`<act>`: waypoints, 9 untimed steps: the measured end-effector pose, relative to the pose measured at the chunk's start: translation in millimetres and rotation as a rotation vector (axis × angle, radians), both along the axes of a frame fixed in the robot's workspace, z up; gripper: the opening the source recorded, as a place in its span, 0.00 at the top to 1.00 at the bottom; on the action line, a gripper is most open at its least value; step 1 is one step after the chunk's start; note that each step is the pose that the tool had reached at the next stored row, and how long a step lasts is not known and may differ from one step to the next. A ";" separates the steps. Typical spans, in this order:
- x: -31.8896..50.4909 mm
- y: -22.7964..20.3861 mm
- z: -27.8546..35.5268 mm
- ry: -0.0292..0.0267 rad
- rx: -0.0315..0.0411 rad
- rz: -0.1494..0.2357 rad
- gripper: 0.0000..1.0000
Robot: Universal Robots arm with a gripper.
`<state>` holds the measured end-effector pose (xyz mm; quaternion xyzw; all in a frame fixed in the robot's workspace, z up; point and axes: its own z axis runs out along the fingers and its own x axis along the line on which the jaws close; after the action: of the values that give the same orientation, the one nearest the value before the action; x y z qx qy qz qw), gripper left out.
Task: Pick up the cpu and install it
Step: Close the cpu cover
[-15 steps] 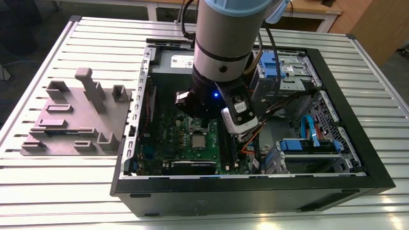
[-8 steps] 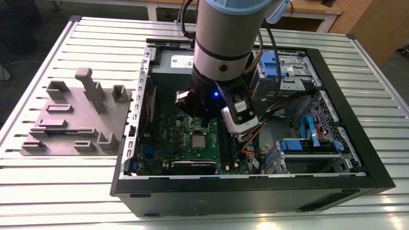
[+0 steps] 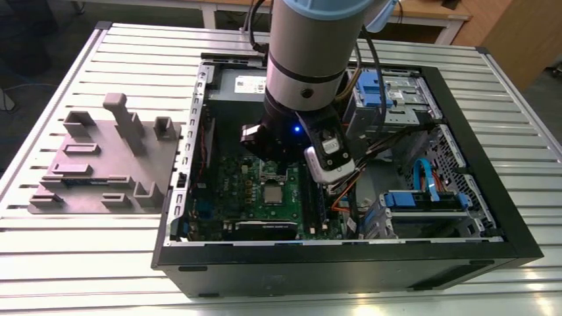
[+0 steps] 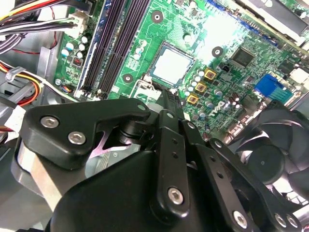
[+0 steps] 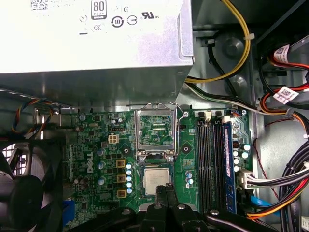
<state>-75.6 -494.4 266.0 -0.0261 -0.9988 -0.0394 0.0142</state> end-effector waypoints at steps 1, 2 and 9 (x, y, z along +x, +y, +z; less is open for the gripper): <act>0.0 0.0 0.0 0.0001 -0.0001 0.006 0.89; -0.1 0.0 -0.1 0.0000 -0.0001 0.022 0.89; 8.4 0.1 -1.3 0.0000 0.0011 0.097 0.89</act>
<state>-67.2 -494.3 264.7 0.0224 -0.9989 -0.0392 0.0161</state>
